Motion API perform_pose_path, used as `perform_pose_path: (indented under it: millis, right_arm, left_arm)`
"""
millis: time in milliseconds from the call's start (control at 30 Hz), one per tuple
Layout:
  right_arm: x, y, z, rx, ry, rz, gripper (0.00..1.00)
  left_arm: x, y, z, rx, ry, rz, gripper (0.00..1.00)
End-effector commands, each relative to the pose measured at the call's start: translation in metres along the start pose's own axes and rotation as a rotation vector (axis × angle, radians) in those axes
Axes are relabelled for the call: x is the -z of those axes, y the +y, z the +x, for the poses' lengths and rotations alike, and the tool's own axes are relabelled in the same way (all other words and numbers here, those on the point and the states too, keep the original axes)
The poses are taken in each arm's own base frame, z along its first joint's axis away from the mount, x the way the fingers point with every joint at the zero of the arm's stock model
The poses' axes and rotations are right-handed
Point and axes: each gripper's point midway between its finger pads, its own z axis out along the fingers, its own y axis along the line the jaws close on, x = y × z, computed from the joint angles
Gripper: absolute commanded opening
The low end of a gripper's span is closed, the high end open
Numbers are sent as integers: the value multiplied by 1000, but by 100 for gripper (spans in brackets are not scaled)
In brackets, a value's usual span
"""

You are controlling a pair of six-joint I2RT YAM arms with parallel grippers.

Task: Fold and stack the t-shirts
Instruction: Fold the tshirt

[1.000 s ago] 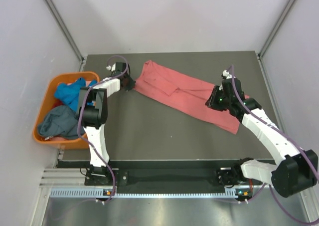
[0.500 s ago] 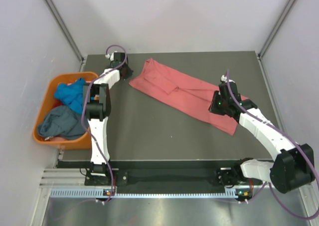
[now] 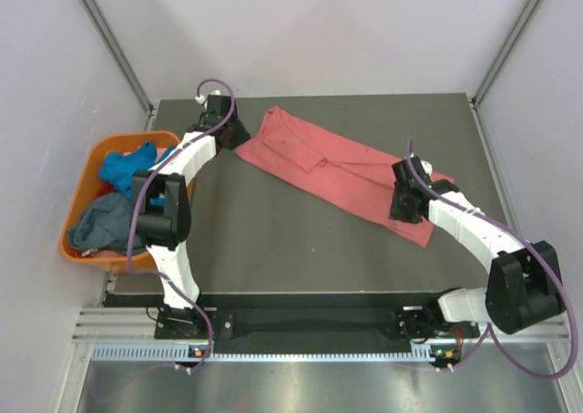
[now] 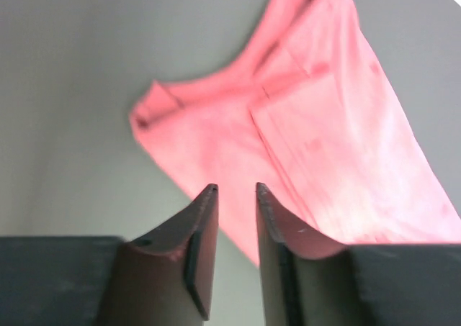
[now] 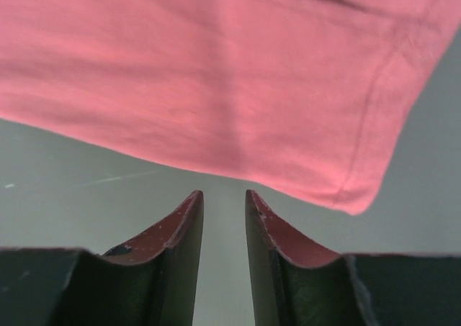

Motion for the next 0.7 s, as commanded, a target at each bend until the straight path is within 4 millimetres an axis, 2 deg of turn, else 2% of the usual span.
perform_pose_path:
  millis: [0, 33, 67, 167, 233, 333, 467, 667]
  right_arm:
    - [0, -27, 20, -94, 54, 131, 32]
    - [-2, -34, 31, -142, 77, 158, 33]
    - [-4, -35, 35, -245, 78, 170, 33]
    - [-8, -37, 43, -384, 72, 169, 34]
    - [-8, -42, 44, -417, 69, 192, 35]
    - [-5, -64, 51, -482, 70, 295, 36]
    - [-1, -84, 50, -534, 28, 342, 36]
    - [-3, -98, 45, -565, -26, 357, 37]
  left_arm:
    - [17, 7, 7, 20, -11, 8, 34]
    - [15, 13, 16, 24, 7, -8, 35]
    - [13, 17, 20, 32, 20, -15, 36]
    - [1, 22, 28, 59, 42, -20, 38]
    - [-7, 20, 32, 73, 69, -3, 40]
    - [-24, 27, 41, 91, 114, -8, 42]
    - [-42, 42, 52, 113, 152, -35, 46]
    - [-55, 55, 61, 116, 162, -63, 45]
